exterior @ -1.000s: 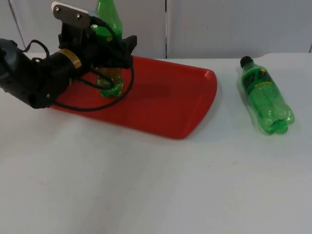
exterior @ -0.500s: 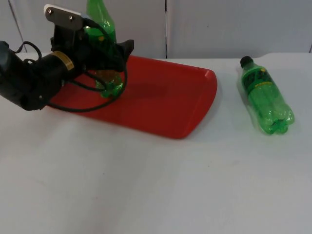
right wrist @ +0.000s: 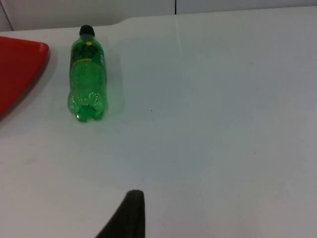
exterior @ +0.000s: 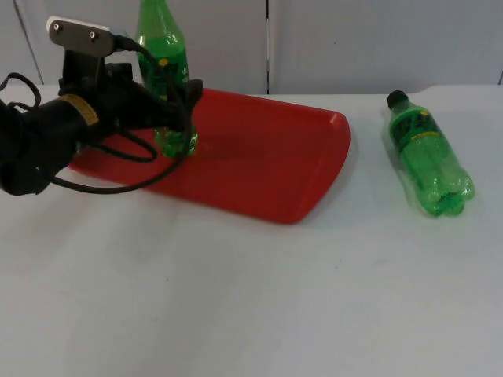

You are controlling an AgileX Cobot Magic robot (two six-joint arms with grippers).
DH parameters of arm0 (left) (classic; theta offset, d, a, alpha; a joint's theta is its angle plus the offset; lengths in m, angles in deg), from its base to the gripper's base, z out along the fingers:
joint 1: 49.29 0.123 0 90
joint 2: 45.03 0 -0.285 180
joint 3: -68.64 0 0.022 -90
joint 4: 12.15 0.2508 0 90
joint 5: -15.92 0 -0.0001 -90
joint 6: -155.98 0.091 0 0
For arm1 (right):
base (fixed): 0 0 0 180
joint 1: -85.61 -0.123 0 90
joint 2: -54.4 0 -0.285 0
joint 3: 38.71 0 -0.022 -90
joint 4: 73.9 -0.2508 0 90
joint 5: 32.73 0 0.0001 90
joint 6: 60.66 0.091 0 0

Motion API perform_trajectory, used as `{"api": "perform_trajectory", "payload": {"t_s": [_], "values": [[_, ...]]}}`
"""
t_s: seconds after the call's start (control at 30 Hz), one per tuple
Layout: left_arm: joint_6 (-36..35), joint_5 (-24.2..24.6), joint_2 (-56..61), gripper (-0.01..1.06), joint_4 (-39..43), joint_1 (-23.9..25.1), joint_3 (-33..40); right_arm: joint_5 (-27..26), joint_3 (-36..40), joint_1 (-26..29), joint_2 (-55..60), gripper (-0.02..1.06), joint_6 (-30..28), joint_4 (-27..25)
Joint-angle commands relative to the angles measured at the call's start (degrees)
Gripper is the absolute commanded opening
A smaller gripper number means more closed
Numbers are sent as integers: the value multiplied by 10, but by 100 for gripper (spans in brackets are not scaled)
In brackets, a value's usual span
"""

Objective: Place the bottle upright on the tray.

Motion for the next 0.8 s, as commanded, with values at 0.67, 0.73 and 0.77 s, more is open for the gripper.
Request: {"api": "perform_trajectory", "payload": {"t_s": [0.67,0.73,0.77], "values": [[-149,189,323,105,68,1,165,-3,4,3,-2,104,-1,-2],[-174,246,369,105,68,1,165,-3,4,3,-2,104,-1,-2],[-182,279,394,105,68,1,165,-3,4,3,-2,104,-1,-2]]}}
